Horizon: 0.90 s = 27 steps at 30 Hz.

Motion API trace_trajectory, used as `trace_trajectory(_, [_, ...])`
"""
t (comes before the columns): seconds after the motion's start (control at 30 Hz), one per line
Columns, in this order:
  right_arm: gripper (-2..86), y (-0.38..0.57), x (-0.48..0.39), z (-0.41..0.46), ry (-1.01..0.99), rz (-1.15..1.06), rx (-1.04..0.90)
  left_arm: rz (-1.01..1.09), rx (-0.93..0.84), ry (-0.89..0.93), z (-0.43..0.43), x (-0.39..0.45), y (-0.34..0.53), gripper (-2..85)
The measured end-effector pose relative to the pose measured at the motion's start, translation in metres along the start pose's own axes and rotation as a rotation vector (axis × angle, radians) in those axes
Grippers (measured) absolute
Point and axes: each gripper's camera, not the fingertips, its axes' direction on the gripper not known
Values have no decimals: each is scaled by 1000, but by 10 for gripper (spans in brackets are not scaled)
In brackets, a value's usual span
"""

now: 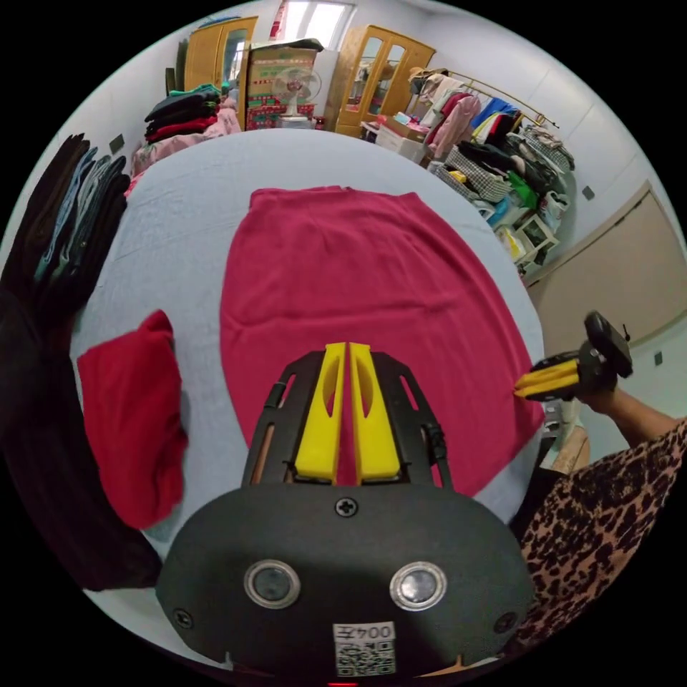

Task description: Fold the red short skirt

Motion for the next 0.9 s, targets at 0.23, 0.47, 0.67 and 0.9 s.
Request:
trace_trajectory(0.23, [-4, 11, 4, -20, -19, -3, 65, -42, -84, 156, 23, 70, 99, 3])
trace_trajectory(0.47, [-8, 4, 85, -75, -142, 30, 247, -113, -120, 257, 51, 131, 152, 3])
trace_trajectory(0.67, [-8, -34, 121, -75, -32, -173, 164, -329, -97, 182, 75, 168, 162, 2])
trace_trajectory(0.9, [-8, -53, 104, -52, 146, -484, 46, -573, -126, 49, 118, 210, 159, 2])
